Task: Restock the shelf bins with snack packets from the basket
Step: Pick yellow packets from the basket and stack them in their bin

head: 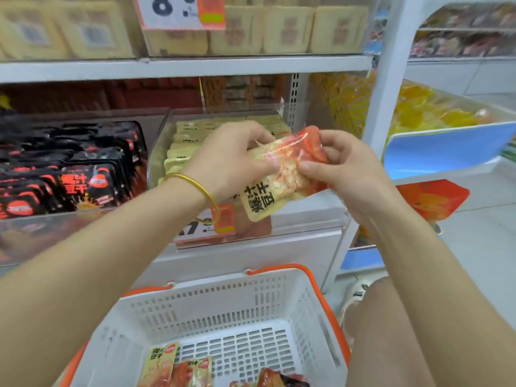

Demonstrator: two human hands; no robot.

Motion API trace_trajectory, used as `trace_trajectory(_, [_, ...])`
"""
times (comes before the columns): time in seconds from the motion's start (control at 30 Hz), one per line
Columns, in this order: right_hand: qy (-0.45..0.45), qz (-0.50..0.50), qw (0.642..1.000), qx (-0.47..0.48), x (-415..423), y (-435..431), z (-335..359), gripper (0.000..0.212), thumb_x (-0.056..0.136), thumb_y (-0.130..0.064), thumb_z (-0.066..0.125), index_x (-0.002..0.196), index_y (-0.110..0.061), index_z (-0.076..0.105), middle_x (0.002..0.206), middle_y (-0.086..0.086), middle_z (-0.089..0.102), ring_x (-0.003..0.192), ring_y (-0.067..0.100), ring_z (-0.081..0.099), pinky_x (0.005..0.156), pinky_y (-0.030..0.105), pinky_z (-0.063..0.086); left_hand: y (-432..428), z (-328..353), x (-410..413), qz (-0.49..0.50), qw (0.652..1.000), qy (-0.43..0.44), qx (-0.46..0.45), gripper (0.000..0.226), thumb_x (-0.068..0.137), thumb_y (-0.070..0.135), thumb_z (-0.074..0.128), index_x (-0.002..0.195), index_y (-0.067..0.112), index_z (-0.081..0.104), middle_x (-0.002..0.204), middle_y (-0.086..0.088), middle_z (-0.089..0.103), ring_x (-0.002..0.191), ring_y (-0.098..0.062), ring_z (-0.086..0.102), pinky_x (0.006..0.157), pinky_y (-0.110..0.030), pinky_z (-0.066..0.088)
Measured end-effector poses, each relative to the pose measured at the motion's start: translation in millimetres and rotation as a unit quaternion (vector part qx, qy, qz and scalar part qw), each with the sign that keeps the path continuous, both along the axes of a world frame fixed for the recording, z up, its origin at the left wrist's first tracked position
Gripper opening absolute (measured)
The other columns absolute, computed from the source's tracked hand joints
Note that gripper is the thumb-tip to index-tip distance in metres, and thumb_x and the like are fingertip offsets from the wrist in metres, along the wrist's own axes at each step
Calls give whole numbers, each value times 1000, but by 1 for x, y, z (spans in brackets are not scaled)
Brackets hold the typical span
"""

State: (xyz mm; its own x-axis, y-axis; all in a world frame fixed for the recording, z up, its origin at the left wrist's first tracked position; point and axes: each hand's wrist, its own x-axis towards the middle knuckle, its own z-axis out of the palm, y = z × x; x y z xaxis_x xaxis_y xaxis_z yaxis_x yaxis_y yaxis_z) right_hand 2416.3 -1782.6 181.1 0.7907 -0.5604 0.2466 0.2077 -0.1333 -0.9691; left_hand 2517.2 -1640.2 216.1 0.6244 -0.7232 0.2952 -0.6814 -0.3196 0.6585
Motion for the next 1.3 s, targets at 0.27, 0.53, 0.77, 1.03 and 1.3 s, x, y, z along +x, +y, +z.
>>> trace_trajectory(0.27, [18, -81, 995, 48, 8, -11, -11, 39, 75, 6, 71, 102, -14, 51, 92, 6, 62, 77, 15, 64, 66, 32, 55, -10, -4, 13, 59, 983, 131, -115, 44, 74, 7, 77, 107, 19, 49, 87, -1, 69, 76, -11, 66, 62, -27, 53])
trace_trajectory(0.53, [40, -44, 975, -215, 37, -34, 26, 30, 72, 0, 76, 79, -24, 60, 83, 6, 70, 75, 16, 65, 71, 40, 58, -41, 8, 18, 46, 983, -36, -176, 41, 80, 8, 69, 115, 18, 50, 95, 4, 63, 98, -13, 60, 92, -30, 47])
trace_trajectory(0.77, [277, -138, 906, -290, 83, -73, -7, 31, 68, -16, 84, 91, -7, 63, 95, 5, 67, 88, 22, 63, 76, 34, 52, -22, -29, 34, 55, 961, -194, 191, 40, 100, 31, 33, 135, 16, 46, 144, -8, 41, 135, -23, 33, 111, -41, 28])
trace_trajectory(1.03, [372, -123, 894, -219, 123, -83, -42, 45, 68, -21, 84, 103, -4, 61, 100, 10, 65, 91, 27, 63, 80, 41, 55, -19, -46, 38, 51, 941, -208, 261, 46, 101, 39, 19, 138, 25, 41, 148, -3, 36, 139, -19, 27, 115, -39, 20])
trace_trajectory(1.3, [341, -153, 907, -194, 100, -69, -26, 55, 70, -13, 83, 105, -6, 42, 112, 17, 60, 99, 34, 64, 79, 45, 56, -11, -51, 35, 64, 949, -264, 161, 61, 92, 46, 14, 122, 16, 57, 131, -4, 53, 125, -24, 44, 104, -37, 32])
